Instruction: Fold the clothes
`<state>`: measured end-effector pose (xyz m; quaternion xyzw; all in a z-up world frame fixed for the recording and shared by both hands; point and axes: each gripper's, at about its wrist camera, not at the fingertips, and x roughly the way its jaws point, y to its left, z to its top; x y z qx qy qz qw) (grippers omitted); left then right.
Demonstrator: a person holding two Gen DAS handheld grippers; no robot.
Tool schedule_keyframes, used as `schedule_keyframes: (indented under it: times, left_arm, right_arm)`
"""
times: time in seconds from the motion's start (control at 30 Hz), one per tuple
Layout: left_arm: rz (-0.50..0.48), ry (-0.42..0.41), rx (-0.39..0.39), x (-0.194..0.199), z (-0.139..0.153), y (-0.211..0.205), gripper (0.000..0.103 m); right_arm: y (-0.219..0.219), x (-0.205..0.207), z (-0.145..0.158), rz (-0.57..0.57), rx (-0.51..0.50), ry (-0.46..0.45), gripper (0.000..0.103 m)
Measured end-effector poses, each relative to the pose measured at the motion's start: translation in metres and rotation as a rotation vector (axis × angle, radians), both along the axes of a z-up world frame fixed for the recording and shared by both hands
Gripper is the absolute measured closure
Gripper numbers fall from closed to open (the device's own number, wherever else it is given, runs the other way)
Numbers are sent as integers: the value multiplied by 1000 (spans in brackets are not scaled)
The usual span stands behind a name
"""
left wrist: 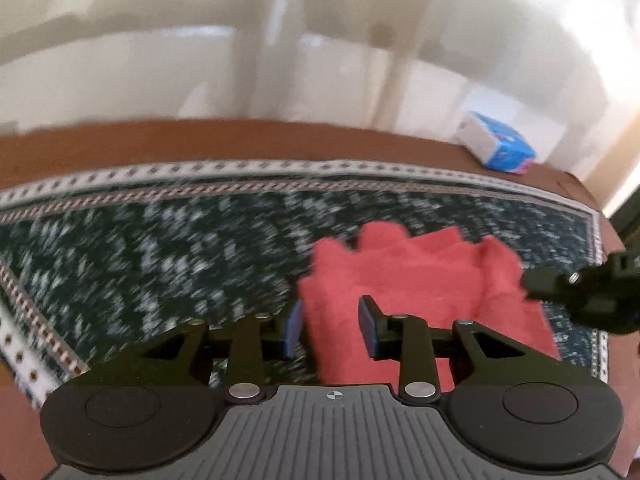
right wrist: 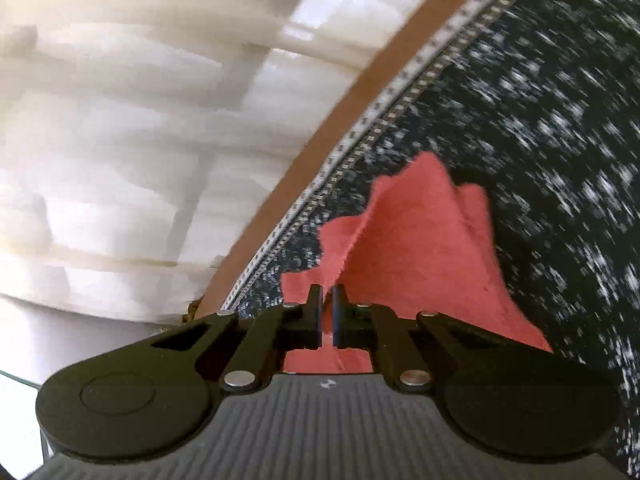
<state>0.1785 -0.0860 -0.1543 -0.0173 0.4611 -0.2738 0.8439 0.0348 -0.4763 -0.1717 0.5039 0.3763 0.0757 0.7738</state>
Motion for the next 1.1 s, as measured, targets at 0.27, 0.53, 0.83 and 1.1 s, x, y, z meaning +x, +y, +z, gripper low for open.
schedule_keyframes:
  times: [0.27,0.53,0.83,1.1]
  left_arm:
    - [-23,21,1,-7,-7,2,52]
    - [-22,39,-29,0,-11,-4,47]
    - [-33,66,-45,12,-18,-21,44]
    - [-37,45,3,16,-18,-28,88]
  right_arm:
    - [2,27,4,23,-64,-5,92]
    - [-11,30,21,2,-211,-25,76]
    - [-21,18,1,30,-379,94,74]
    - [-13,30,-4,70,-419,103,96]
